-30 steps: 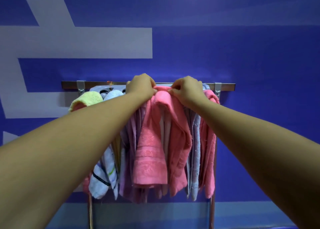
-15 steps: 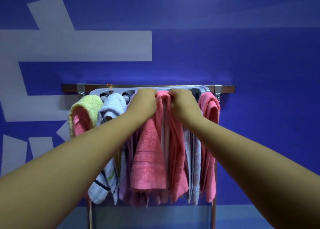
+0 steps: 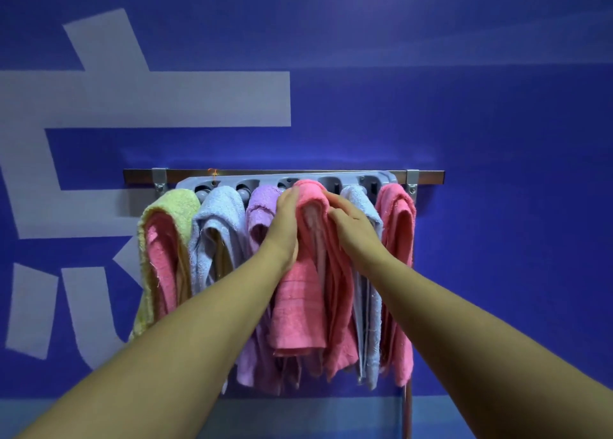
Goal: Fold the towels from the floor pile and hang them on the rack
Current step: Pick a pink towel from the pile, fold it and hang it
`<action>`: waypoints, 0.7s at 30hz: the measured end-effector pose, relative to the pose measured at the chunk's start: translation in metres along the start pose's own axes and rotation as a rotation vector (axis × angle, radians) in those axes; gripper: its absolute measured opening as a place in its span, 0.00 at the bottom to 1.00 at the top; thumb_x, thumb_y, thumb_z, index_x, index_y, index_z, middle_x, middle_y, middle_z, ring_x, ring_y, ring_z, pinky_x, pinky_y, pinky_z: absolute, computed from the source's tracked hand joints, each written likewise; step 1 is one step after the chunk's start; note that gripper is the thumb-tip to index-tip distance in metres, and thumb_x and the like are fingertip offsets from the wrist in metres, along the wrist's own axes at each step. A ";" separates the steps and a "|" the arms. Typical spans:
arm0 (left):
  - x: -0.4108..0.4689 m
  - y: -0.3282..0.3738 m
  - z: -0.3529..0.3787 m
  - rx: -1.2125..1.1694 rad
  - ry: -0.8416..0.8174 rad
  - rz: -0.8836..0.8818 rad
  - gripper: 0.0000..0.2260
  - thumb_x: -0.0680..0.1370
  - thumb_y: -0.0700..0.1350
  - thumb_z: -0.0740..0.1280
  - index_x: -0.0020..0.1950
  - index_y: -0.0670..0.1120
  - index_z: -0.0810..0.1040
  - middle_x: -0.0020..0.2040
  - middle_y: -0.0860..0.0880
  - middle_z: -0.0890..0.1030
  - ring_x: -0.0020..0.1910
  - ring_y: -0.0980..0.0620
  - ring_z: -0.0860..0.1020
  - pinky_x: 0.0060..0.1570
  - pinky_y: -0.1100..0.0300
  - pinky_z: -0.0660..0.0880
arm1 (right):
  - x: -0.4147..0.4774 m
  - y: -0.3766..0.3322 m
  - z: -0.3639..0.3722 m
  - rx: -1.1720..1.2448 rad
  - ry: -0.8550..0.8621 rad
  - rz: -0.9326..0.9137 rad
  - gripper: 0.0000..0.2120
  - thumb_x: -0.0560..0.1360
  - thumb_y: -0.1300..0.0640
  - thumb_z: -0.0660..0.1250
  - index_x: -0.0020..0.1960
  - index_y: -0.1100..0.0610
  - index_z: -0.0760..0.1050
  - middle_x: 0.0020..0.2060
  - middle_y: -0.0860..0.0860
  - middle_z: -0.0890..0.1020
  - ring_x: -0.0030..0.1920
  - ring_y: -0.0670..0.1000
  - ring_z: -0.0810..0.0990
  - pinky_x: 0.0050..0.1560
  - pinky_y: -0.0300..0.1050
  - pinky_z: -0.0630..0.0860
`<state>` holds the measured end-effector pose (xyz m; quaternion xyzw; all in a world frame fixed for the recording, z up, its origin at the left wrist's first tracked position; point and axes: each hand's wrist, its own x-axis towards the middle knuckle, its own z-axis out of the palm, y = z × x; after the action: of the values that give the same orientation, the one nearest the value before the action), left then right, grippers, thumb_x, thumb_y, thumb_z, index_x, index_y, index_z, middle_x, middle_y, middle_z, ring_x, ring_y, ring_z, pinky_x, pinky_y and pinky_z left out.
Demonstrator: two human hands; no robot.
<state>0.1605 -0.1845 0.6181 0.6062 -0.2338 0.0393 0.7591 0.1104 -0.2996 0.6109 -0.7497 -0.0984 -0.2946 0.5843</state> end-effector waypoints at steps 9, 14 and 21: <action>0.006 -0.020 -0.027 0.732 -0.073 0.154 0.33 0.74 0.50 0.63 0.77 0.66 0.59 0.70 0.55 0.73 0.67 0.53 0.73 0.68 0.53 0.70 | 0.004 0.026 -0.012 -0.110 -0.125 -0.082 0.31 0.69 0.61 0.67 0.72 0.53 0.71 0.64 0.49 0.80 0.64 0.47 0.79 0.65 0.45 0.75; 0.006 -0.028 -0.025 0.606 -0.051 0.095 0.16 0.70 0.50 0.66 0.57 0.54 0.76 0.57 0.50 0.80 0.56 0.47 0.80 0.58 0.50 0.76 | 0.006 0.034 -0.019 -0.187 -0.111 -0.091 0.26 0.71 0.68 0.66 0.69 0.55 0.74 0.59 0.49 0.83 0.59 0.46 0.81 0.62 0.44 0.77; 0.002 -0.037 -0.032 0.743 -0.075 0.117 0.24 0.72 0.56 0.66 0.69 0.59 0.71 0.58 0.50 0.81 0.56 0.49 0.80 0.60 0.54 0.76 | -0.003 0.043 -0.018 -0.473 -0.025 -0.151 0.21 0.73 0.65 0.65 0.65 0.53 0.75 0.49 0.47 0.82 0.47 0.48 0.79 0.47 0.39 0.71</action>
<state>0.1844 -0.1651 0.5803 0.8268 -0.2657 0.1426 0.4749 0.1228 -0.3281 0.5767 -0.8597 -0.0894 -0.3431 0.3677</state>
